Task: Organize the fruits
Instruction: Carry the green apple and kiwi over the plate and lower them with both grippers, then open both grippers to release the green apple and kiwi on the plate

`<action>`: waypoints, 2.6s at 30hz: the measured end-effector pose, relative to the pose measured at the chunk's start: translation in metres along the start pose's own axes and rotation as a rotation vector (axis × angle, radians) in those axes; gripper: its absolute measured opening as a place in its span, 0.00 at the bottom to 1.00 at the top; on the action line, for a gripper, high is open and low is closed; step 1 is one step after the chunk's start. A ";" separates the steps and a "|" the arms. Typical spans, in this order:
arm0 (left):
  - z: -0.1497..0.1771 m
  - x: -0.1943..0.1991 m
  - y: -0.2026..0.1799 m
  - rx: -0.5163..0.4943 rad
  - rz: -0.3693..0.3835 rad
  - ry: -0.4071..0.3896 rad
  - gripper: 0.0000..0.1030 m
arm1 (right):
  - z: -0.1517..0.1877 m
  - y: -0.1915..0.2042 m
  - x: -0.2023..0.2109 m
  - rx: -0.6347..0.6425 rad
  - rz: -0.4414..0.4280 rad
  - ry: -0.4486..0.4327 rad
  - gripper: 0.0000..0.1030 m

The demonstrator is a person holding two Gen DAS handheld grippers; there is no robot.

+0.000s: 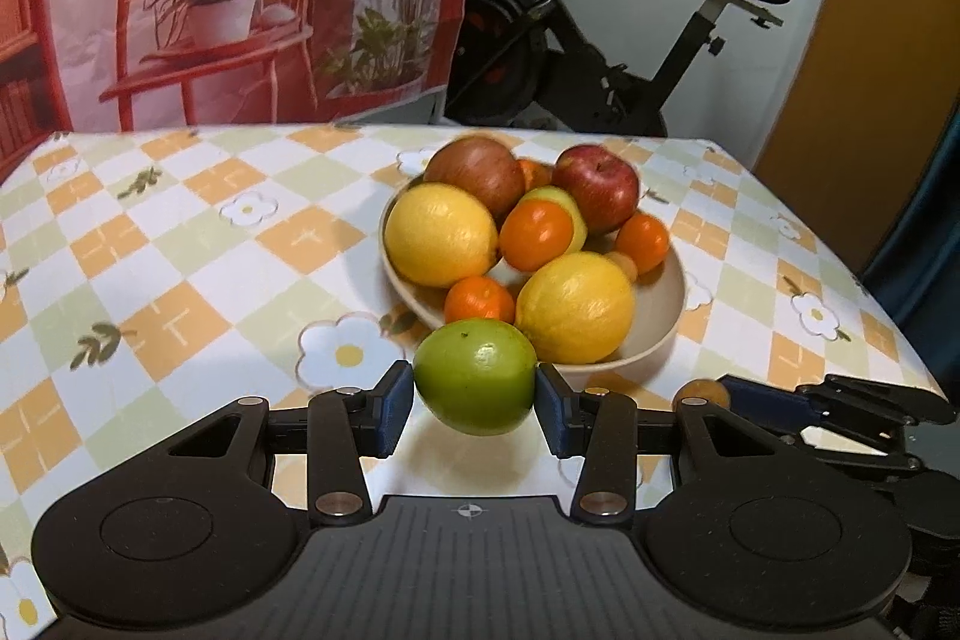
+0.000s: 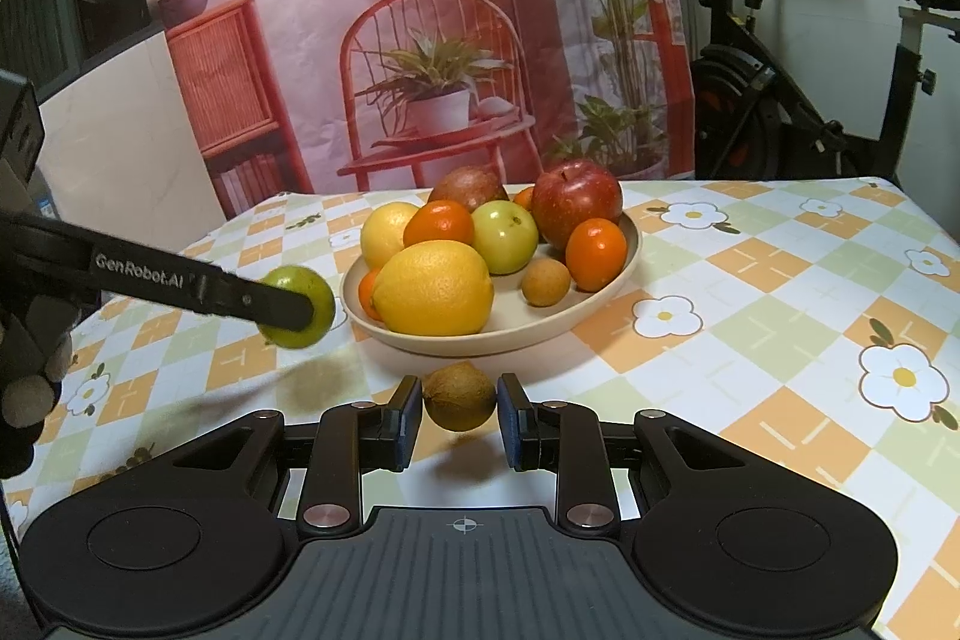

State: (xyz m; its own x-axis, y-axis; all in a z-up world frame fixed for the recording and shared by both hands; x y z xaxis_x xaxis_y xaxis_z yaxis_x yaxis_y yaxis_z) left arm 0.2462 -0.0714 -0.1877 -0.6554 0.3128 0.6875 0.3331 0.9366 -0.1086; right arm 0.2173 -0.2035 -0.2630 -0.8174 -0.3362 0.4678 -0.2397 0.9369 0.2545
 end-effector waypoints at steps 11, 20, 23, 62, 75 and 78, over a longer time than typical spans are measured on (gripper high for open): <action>-0.039 -0.003 -0.024 -0.101 0.044 -0.058 0.45 | -0.027 -0.017 -0.003 -0.044 0.025 -0.055 0.24; -0.075 -0.039 -0.045 -0.182 0.108 0.000 0.45 | -0.046 -0.022 -0.031 0.033 0.043 -0.043 0.24; -0.079 -0.053 -0.050 -0.206 0.109 0.026 0.45 | -0.047 -0.024 -0.036 0.030 0.040 -0.033 0.24; -0.090 -0.031 -0.014 -0.037 0.084 0.015 0.58 | -0.040 -0.020 -0.029 0.037 0.076 0.014 0.34; -0.081 0.020 0.005 -0.009 0.018 -0.093 0.84 | -0.056 -0.001 -0.004 0.093 0.135 -0.009 0.76; -0.079 0.036 0.010 0.001 0.018 -0.116 0.87 | -0.067 0.005 0.006 0.080 0.138 -0.020 0.92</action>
State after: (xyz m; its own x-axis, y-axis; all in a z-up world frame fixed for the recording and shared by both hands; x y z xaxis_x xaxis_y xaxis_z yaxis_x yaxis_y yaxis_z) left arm 0.2792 -0.0632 -0.1075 -0.7237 0.3456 0.5973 0.3450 0.9308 -0.1206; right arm 0.2466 -0.2076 -0.2027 -0.8555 -0.2025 0.4765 -0.1647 0.9790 0.1204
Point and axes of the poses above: each gripper's, at about its wrist camera, not at the fingertips, and x roughly against the way its jaws point, y to its left, z to its underside, the point moved 2 cm from there along -x, roughly the way its jaws point
